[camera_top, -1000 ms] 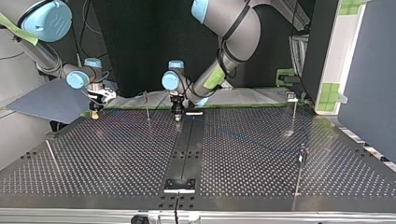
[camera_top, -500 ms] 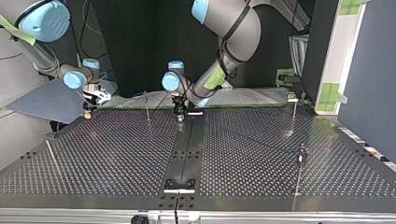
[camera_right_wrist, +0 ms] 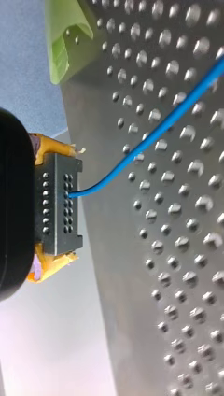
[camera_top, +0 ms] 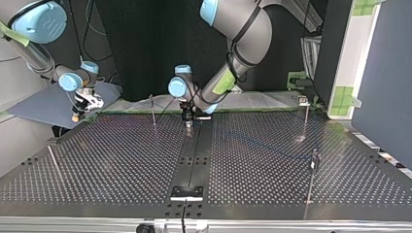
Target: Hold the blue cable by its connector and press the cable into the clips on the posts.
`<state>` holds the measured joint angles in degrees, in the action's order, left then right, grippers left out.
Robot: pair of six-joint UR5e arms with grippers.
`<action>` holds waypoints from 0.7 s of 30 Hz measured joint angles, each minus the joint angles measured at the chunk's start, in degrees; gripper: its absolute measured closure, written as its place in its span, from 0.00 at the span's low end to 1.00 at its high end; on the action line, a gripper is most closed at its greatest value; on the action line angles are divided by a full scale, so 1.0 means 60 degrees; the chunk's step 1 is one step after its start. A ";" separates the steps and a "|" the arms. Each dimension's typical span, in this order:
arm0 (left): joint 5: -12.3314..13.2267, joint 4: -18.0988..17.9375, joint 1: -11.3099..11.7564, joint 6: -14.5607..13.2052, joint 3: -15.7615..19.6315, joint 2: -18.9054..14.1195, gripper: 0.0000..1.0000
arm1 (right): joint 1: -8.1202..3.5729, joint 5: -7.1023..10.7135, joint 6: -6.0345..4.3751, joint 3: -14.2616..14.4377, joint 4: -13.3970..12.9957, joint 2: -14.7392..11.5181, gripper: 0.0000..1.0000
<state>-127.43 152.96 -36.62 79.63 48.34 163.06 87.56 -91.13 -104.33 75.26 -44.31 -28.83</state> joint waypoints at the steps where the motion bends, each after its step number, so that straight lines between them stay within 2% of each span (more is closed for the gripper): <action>1: 0.0019 0.0003 -0.0002 0.0000 0.0004 0.0000 0.64 | -0.0009 0.0012 -0.0070 -0.0003 -0.0027 0.0002 1.00; 4: 0.0073 0.0009 -0.0010 -0.0001 0.0025 0.0000 0.64 | -0.0023 0.0134 -0.0200 -0.0064 -0.0111 0.0005 1.00; 10: 0.0154 0.0011 -0.0030 0.0014 0.0136 -0.0003 0.61 | 0.0003 0.0651 -0.0236 -0.0269 -0.0092 0.0016 1.00; 15: 0.0360 0.0011 -0.0080 0.0128 0.0211 0.0000 0.61 | 0.0064 0.1166 -0.0056 -0.0337 0.0062 0.0035 1.00; 16: 0.0385 0.0011 -0.0095 0.0148 0.0220 0.0000 0.58 | 0.0068 0.1225 -0.0007 -0.0340 0.0101 0.0039 1.00; 18: 0.0437 0.0011 -0.0120 0.0204 0.0238 -0.0001 0.58 | 0.0077 0.1318 0.0078 -0.0353 0.0172 0.0074 1.00; 20: 0.0497 0.0011 -0.0128 0.0261 0.0246 -0.0003 0.50 | 0.0084 0.1374 0.0125 -0.0384 0.0221 0.0140 1.00; 21: 0.0531 0.0012 -0.0123 0.0299 0.0251 -0.0003 0.50 | 0.0087 0.1396 0.0154 -0.0425 0.0265 0.0209 1.00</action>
<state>-124.24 153.03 -37.36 81.42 49.84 163.05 88.08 -82.75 -103.40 72.71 -42.72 -27.58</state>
